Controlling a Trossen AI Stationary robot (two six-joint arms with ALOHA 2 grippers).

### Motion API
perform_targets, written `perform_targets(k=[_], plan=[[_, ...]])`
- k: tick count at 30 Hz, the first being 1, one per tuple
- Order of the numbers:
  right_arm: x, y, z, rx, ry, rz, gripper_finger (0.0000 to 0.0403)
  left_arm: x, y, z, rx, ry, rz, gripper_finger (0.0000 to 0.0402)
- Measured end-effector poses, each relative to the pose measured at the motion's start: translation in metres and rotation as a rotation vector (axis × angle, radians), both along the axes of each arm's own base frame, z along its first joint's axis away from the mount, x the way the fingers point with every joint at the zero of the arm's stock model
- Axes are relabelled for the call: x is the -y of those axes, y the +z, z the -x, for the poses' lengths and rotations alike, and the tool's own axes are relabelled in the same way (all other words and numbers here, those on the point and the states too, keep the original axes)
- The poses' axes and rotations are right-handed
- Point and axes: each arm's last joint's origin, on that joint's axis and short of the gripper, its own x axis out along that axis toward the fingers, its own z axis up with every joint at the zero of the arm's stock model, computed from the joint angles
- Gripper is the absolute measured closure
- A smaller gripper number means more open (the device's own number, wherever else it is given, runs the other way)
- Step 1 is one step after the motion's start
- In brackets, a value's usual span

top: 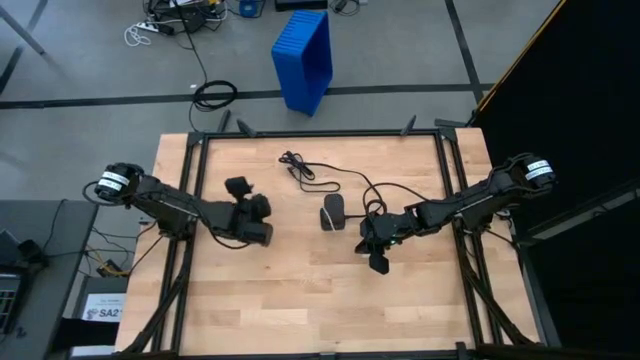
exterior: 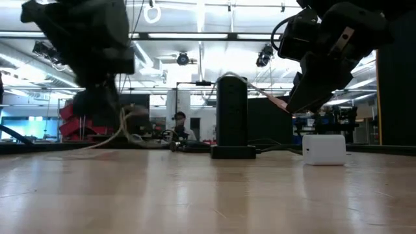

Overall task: Plug in charger
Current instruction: Insert the charger cable into the charger adapter

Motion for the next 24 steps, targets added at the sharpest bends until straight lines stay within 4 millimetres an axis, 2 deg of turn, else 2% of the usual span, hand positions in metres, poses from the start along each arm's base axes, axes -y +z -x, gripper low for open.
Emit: perform_targets(k=[3, 8, 11, 16, 19, 24], plan=[[0.002, 0.0, 0.0, 0.0, -0.007, 0.0, 0.0403, 0.008, -0.001, -0.001, 0.008, -0.024, 0.092, 0.0144], [0.003, 0.0, -0.001, 0.003, -0.017, 0.001, 0.0403, 0.024, 0.011, -0.011, 0.052, -0.084, 0.26, 0.0144], [0.003, 0.0, -0.001, -0.002, -0.021, -0.002, 0.0403, 0.04, 0.023, -0.031, 0.224, -0.192, 0.344, 0.0144], [0.003, 0.0, -0.001, 0.006, -0.033, -0.008, 0.0403, 0.067, 0.051, -0.064, 0.575, -0.5, 0.435, 0.0144], [-0.003, 0.005, -0.004, 0.051, -0.017, -0.018, 0.0403, 0.076, 0.065, -0.072, 0.701, -0.631, 0.437, 0.0144], [-0.021, 0.027, -0.012, 0.098, 0.029, 0.019, 0.0403, 0.083, 0.072, -0.073, 0.737, -0.723, 0.384, 0.0144]])
